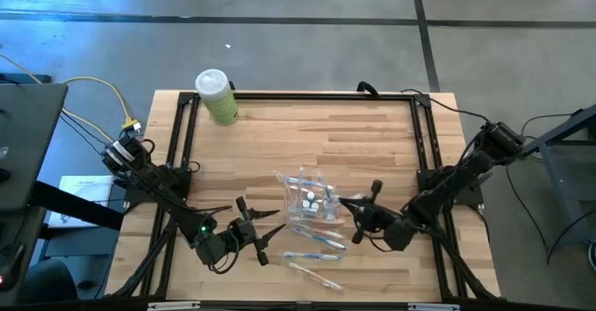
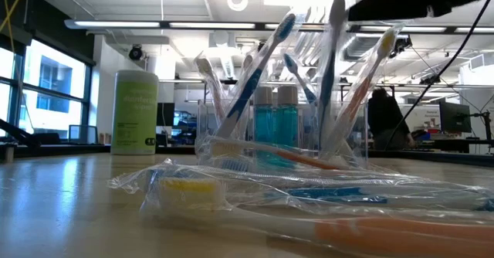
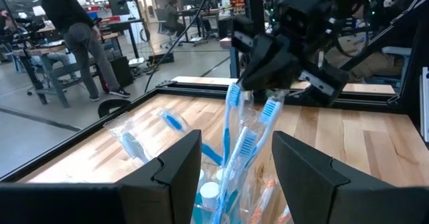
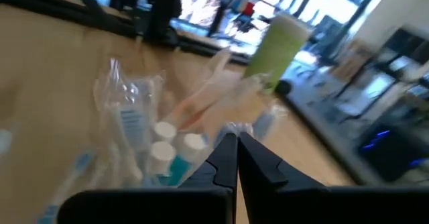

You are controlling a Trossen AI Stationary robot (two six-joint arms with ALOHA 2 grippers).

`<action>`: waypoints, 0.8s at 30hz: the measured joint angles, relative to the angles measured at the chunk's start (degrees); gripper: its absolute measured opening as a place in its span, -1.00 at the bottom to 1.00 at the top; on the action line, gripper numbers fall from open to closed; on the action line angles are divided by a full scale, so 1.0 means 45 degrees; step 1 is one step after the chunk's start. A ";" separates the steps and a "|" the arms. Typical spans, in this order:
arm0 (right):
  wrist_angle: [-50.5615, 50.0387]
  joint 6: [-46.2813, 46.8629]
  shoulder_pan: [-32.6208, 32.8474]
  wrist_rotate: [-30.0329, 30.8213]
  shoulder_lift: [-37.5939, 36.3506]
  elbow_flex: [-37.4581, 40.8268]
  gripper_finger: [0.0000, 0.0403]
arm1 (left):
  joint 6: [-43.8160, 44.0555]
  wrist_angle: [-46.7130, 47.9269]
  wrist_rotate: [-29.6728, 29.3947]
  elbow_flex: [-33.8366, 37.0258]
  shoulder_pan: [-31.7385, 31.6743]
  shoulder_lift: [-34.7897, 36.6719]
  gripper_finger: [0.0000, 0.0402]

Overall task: Pick & Place toothbrushing station
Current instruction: Put the blue toothbrush into the transparent organizer, then put the orange toothbrush into the transparent organizer

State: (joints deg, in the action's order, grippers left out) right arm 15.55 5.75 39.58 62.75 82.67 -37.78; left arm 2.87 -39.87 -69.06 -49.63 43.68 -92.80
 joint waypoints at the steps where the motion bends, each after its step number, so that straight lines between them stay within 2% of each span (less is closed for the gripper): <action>1: -0.0175 0.0230 -0.0138 -0.0428 -0.0017 -0.0013 -0.98 | -0.0011 -0.0001 0.0000 0.0000 0.0000 0.0000 -0.12; 6: -0.0731 0.0382 -0.0425 -0.1977 0.0105 0.0092 -0.82 | -0.0087 0.0003 0.0000 0.0000 0.0000 0.0002 -0.12; 13: -0.0494 0.0269 -0.0377 -0.1784 -0.0102 0.0035 -0.33 | 0.0104 0.0214 0.0819 0.0000 0.0019 -0.0001 -0.12; 18: -0.0340 -0.0964 0.0240 -0.1810 -0.0444 0.0032 0.00 | 0.0136 0.0435 0.0928 0.0000 -0.0010 0.0002 -0.12; 21: -0.0562 -0.0820 0.0794 -0.3205 -0.0993 0.0035 0.10 | 0.0136 0.0469 0.0923 0.0000 -0.0015 -0.0001 -0.12; 24: -0.0711 0.0635 0.1120 -0.6020 -0.1549 0.0025 0.12 | 0.0143 0.0489 0.0928 0.0000 -0.0015 0.0002 -0.12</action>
State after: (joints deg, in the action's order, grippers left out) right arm 12.35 8.60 44.62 35.66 75.70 -37.67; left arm 3.52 -37.67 -64.88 -49.63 43.62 -92.79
